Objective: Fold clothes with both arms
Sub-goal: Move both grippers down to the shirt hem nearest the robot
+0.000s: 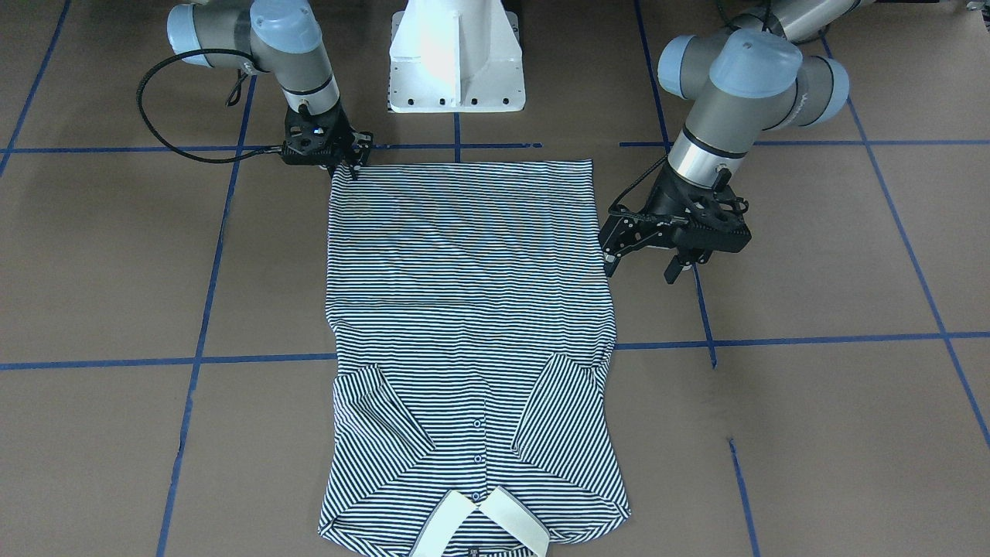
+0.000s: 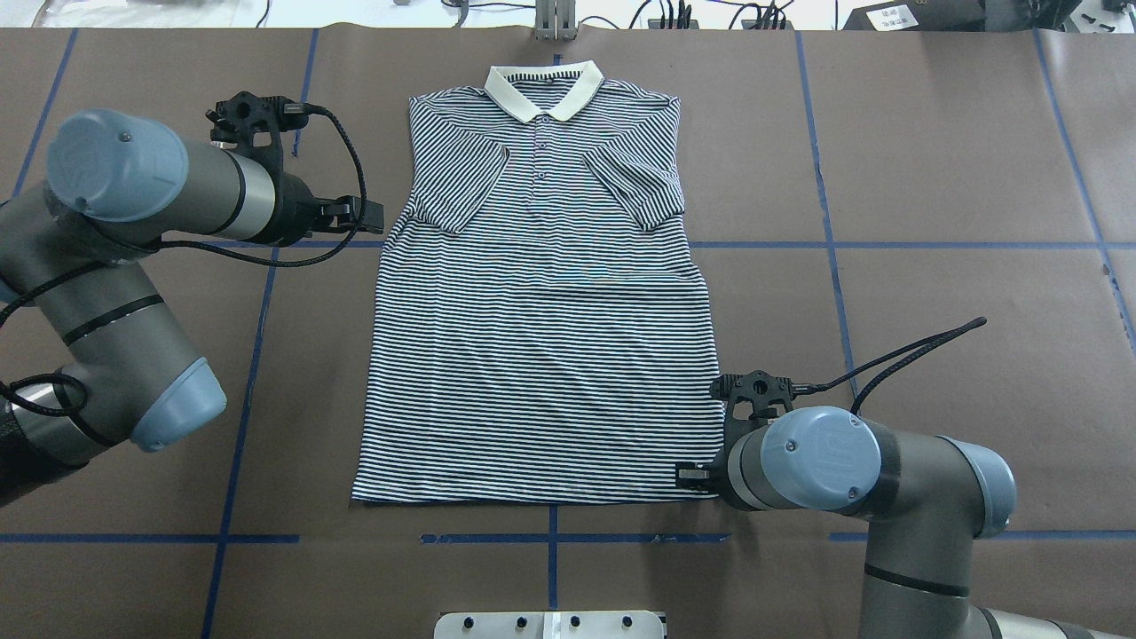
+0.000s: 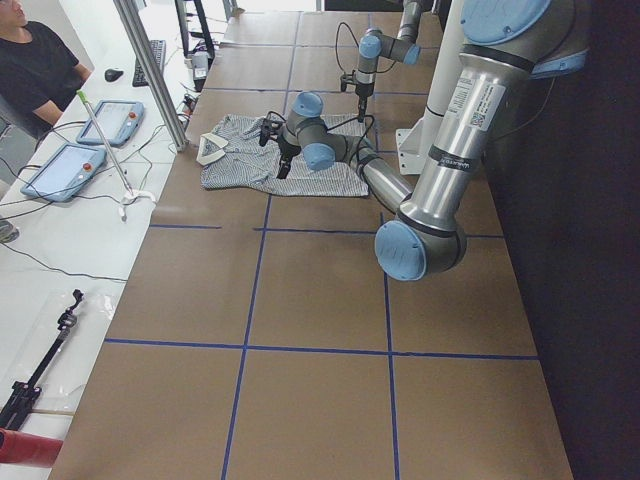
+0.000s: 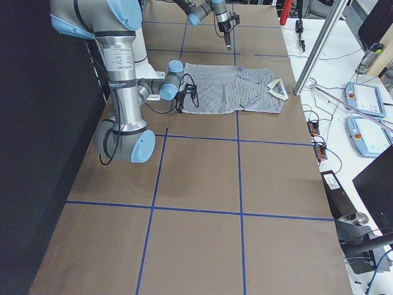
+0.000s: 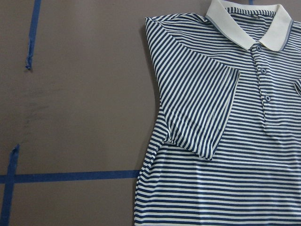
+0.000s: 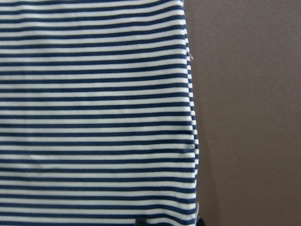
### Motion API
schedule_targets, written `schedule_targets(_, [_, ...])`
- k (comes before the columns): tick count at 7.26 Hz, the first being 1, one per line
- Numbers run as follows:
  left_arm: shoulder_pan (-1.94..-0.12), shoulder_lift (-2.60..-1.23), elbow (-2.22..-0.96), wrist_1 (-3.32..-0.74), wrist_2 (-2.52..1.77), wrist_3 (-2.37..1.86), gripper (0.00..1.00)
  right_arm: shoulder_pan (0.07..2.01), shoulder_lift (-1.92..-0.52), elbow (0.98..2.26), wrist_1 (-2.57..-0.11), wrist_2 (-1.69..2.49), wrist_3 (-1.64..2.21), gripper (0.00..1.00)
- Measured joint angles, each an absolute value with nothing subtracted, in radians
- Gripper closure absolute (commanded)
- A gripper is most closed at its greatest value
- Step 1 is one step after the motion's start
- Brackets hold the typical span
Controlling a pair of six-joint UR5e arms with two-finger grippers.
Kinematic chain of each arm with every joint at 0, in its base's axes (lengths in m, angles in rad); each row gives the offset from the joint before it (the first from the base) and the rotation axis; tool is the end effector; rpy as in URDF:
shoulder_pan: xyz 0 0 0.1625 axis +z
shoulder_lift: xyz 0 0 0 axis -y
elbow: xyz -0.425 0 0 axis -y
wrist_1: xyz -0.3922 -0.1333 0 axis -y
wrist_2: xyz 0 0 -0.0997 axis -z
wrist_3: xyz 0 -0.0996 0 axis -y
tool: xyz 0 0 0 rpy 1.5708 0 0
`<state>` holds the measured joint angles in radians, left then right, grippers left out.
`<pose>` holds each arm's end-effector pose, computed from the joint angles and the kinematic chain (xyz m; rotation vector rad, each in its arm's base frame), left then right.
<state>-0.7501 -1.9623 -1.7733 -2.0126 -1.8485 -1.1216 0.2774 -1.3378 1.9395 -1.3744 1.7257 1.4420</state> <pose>0.3817 -0.5005 0.2989 0.3723 0.9916 -0.1285 -0.5077 -0.2672 0.3513 0.0171 -0.8097 0.0786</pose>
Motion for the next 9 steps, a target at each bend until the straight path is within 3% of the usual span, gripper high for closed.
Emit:
schedule_targets(1, [-0.750,-1.964,-1.773,-2.013,-1.848,-1.122,0.00,0.280,-1.338,1.942,-1.374,1.726,1.442,0.66])
schedule_targets(2, [-0.750,-1.967,-1.773,-2.013,-1.848,-1.123,0.00,0.283,-1.338,1.945,-1.374,1.726,1.442,0.91])
schedule_targets(3, [-0.750,-1.967,-1.773,-2.013,-1.848,-1.123,0.00,0.285,-1.338,1.946,-1.374,1.725,1.442,1.00])
schedule_targets(9, [-0.651,-1.925,-1.797,-2.005,-1.831,-1.326,0.00,0.292,-1.337,1.966,-1.376,1.718,1.443,1.00])
